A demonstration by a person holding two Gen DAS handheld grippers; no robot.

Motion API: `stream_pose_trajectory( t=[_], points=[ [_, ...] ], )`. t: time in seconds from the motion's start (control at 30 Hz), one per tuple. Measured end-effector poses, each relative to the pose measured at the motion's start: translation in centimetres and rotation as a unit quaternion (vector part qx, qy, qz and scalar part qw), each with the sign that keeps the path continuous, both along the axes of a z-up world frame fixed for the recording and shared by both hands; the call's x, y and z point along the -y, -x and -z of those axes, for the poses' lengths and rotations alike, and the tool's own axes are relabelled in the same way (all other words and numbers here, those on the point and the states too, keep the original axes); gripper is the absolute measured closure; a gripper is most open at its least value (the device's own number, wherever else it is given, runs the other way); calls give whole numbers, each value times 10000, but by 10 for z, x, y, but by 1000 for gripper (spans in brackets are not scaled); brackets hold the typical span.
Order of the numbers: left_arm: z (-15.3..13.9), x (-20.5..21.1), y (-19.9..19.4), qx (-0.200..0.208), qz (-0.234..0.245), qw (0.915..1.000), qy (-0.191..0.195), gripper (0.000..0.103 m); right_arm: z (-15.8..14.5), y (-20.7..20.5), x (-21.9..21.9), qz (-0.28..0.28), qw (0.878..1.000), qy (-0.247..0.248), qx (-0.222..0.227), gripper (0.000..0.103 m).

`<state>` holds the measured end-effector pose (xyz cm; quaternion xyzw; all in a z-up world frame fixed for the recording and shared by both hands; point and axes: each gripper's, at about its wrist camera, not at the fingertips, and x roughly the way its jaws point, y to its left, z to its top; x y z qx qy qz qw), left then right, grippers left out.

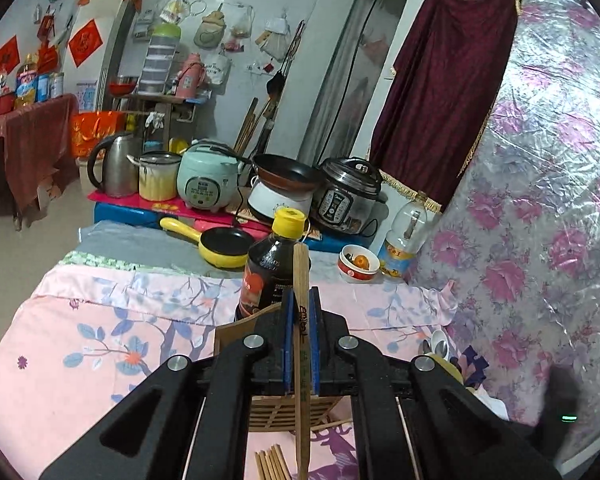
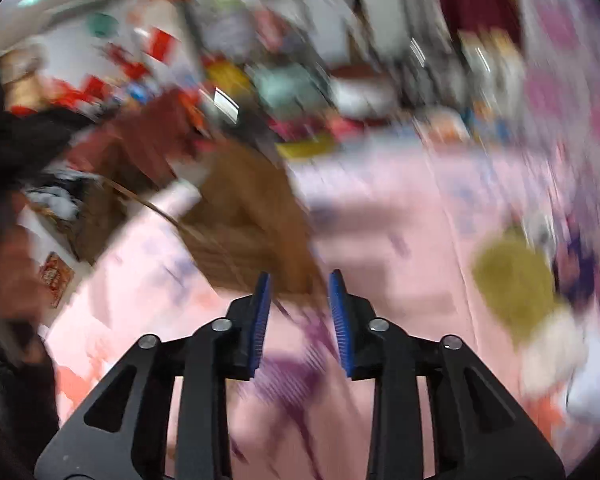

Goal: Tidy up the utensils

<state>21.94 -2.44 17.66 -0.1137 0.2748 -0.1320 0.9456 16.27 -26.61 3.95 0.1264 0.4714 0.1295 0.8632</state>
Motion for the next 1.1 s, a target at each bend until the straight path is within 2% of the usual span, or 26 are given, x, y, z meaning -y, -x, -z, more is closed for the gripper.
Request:
stream_pose_trajectory(
  t=[0.07,0.1,0.13,0.27,0.4,0.5,0.57,0.63,0.67,0.73,0.8,0.9,0.97,1.07,1.1],
  points=[
    [1,1,2,31,5,10000,-29,96,34,-11,25,408,9958,-277,-777,68],
    [2,-2,5,32,4,10000,-29,96,55,-20,40,663,9888,-506,-1240,68],
    [2,-1,6,20,4,10000,-27,96,67,-27,49,811,9835,-651,-1480,68],
    [6,-5,12,14,2,10000,-87,96,105,-60,71,1519,9597,-1113,-2084,66],
    [7,-6,13,22,-28,9998,-210,96,136,-94,67,1936,9449,-1062,-2418,59],
    [9,-8,10,18,-106,9995,-311,96,141,-119,53,2069,9523,-576,-2167,61],
    [11,-10,5,-20,-164,9992,-355,96,140,-126,40,1988,9597,31,-1987,80],
    [14,-12,-1,-63,-204,9990,-390,96,138,-130,29,1728,9677,401,-1794,87],
    [15,-13,-4,-81,-212,9989,-401,96,139,-129,29,1654,9701,336,-1744,92],
    [16,-13,-10,-101,-219,9989,-413,96,134,-125,38,1591,9743,-26,-1596,95],
    [16,-14,-15,-75,-220,9990,-379,96,116,-118,44,1547,9801,-201,-1228,96],
    [14,-14,-23,-20,-217,9993,-308,96,54,-98,41,1408,9898,-181,-146,97],
    [11,-16,-27,69,-247,9995,-210,96,15,-85,37,1306,9897,-193,552,97],
    [9,-20,-31,139,-295,9995,-29,96,-34,-62,29,1262,9799,-313,1512,97],
    [9,-22,-31,166,-303,9994,38,96,-52,-52,23,1283,9707,-337,2003,97]
  ],
)
